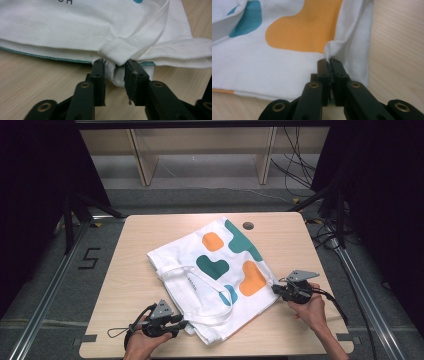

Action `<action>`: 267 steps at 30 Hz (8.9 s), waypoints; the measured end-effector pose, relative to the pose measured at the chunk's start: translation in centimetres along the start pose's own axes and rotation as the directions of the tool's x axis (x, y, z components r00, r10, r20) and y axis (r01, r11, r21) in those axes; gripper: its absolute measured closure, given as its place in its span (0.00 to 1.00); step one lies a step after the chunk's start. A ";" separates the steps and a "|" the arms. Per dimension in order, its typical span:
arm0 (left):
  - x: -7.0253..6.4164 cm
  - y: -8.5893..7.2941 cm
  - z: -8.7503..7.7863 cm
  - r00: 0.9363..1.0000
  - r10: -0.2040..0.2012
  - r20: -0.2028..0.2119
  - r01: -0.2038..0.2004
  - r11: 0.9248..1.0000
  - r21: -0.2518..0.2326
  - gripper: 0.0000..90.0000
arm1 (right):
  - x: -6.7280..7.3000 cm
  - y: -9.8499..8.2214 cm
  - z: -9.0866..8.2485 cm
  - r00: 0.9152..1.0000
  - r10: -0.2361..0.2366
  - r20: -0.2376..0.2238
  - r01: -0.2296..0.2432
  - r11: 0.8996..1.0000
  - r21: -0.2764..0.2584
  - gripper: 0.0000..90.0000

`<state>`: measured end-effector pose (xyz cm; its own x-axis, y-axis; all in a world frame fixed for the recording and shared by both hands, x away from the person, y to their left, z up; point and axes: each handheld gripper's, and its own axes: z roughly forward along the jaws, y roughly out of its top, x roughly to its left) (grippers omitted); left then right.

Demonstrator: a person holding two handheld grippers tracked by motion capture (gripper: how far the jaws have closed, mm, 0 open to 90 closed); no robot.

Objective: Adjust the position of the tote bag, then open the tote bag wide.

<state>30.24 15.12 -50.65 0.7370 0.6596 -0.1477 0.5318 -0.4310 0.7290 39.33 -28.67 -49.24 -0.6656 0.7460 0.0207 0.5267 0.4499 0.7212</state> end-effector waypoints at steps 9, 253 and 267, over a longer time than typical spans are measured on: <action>-3.5 2.0 3.6 0.991 0.124 0.049 -0.126 0.991 0.034 0.89 | -3.5 2.0 1.3 0.993 -0.022 0.119 0.025 0.999 -0.023 0.98; 3.6 15.8 -14.9 0.970 0.101 -0.221 -0.204 0.833 -0.515 0.97 | -0.9 15.2 -15.6 0.973 -0.146 0.177 0.206 0.897 -0.392 0.99; 6.7 11.8 -9.5 0.975 0.043 -0.217 -0.138 0.884 -0.446 0.96 | -0.3 13.4 -10.8 0.961 -0.183 0.209 0.240 0.926 -0.292 0.99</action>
<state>37.48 20.33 -36.72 0.6511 0.7583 0.0323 0.1825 -0.1977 0.9631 40.92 -28.18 -32.10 -0.6252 0.7372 -0.2565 0.1740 0.4520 0.8749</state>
